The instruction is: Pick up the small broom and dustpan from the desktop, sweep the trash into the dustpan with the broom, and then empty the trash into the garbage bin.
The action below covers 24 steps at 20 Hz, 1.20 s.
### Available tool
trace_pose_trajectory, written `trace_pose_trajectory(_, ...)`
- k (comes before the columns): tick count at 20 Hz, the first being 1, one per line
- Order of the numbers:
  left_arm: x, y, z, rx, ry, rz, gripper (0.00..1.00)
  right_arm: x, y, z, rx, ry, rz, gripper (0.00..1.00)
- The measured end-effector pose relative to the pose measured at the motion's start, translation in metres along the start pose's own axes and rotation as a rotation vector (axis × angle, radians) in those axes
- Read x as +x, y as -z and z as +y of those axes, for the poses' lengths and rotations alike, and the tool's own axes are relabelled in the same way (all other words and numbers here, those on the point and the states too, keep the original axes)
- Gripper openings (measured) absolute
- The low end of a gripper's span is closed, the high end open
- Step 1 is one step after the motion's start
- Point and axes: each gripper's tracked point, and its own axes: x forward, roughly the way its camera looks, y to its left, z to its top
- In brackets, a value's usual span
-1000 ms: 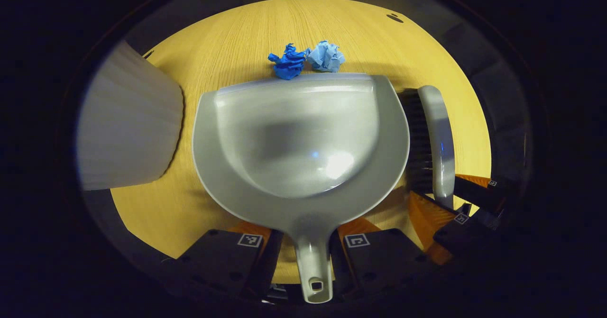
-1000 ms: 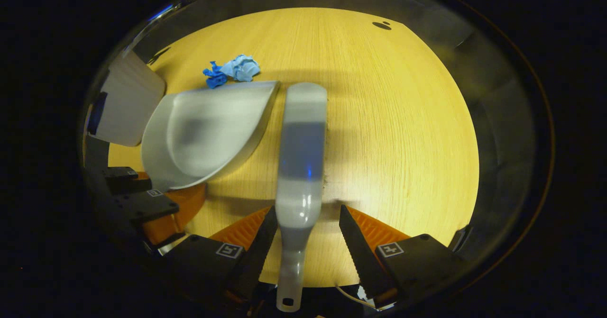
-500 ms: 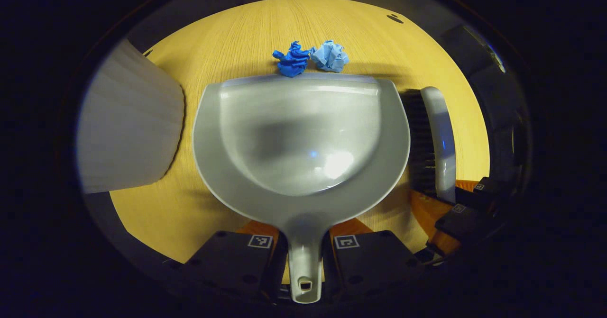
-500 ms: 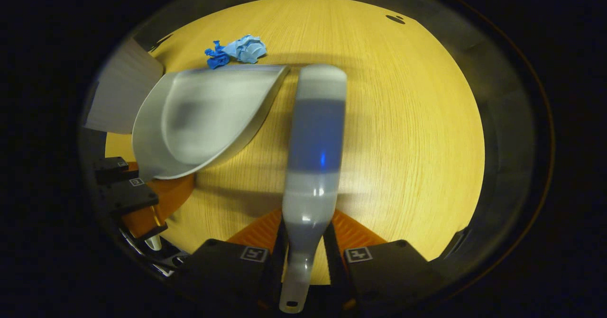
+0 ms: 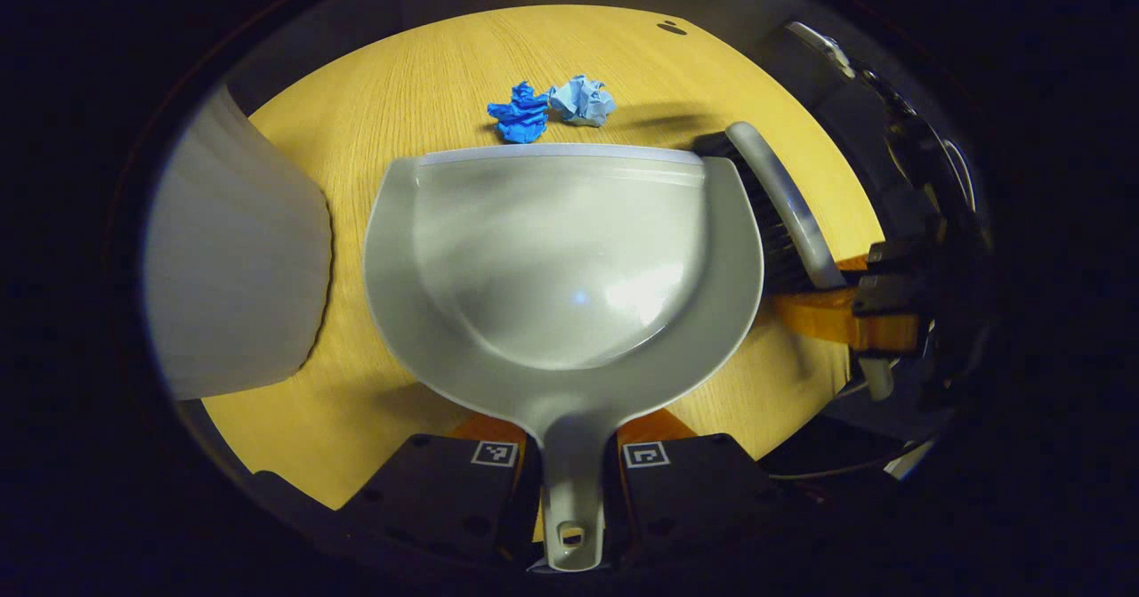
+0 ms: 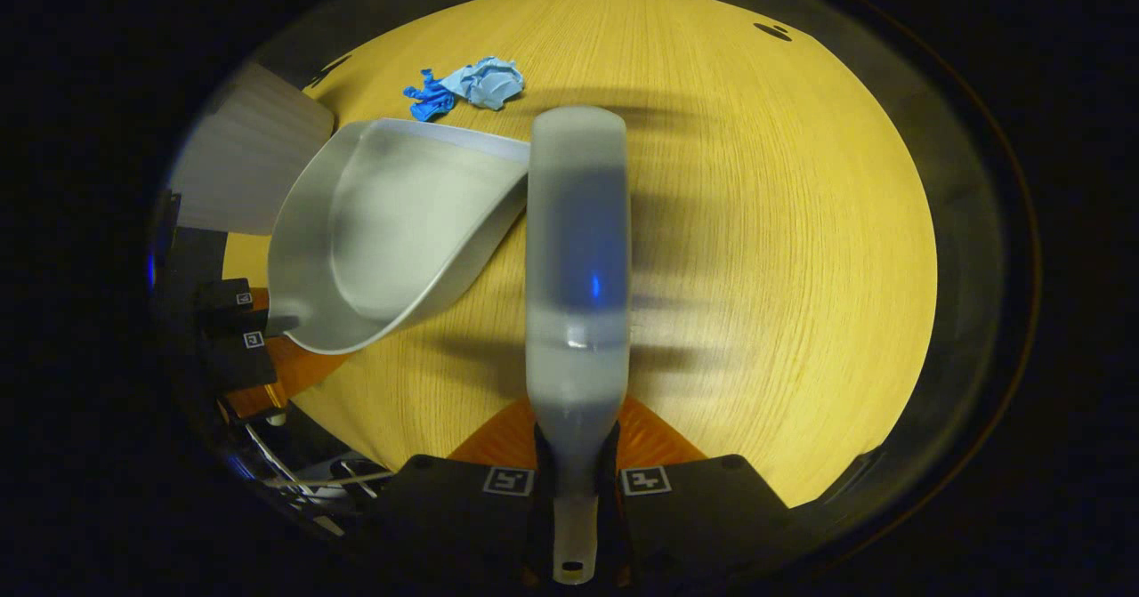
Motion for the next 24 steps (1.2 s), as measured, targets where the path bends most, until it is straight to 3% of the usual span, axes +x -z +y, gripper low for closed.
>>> trace_pose_trajectory(2, 0.0, 0.019, 0.007, 0.063, -0.019, 0.001, 0.27, -0.004, -0.005, 0.0, -0.042, -0.019, -0.018, 0.21)
trace_pose_trajectory(3, 0.0, 0.029, 0.011, 0.087, -0.036, 0.007, 0.27, -0.009, -0.014, 0.002, -0.069, -0.017, -0.03, 0.15)
trace_pose_trajectory(4, -0.002, 0.036, 0.016, 0.107, -0.052, 0.013, 0.27, -0.017, -0.028, 0.001, -0.107, -0.01, -0.056, 0.21)
trace_pose_trajectory(8, -0.011, 0.047, 0.019, 0.142, -0.08, 0.019, 0.27, -0.055, -0.088, -0.008, -0.234, 0.029, -0.15, 0.21)
trace_pose_trajectory(12, -0.018, 0.04, 0.029, 0.126, -0.097, -0.004, 0.27, -0.062, -0.159, -0.039, -0.312, 0.149, -0.217, 0.2)
trace_pose_trajectory(16, -0.013, 0.048, 0.05, 0.114, -0.154, 0.049, 0.27, -0.02, -0.2, -0.037, -0.378, 0.195, -0.15, 0.21)
trace_pose_trajectory(21, -0.01, 0.054, 0.058, 0.108, -0.147, 0.085, 0.27, 0.006, -0.227, -0.029, -0.644, 0.341, -0.055, 0.21)
trace_pose_trajectory(24, -0.009, 0.055, 0.059, 0.117, -0.153, 0.088, 0.27, 0.01, -0.22, -0.008, -0.786, 0.351, -0.019, 0.2)
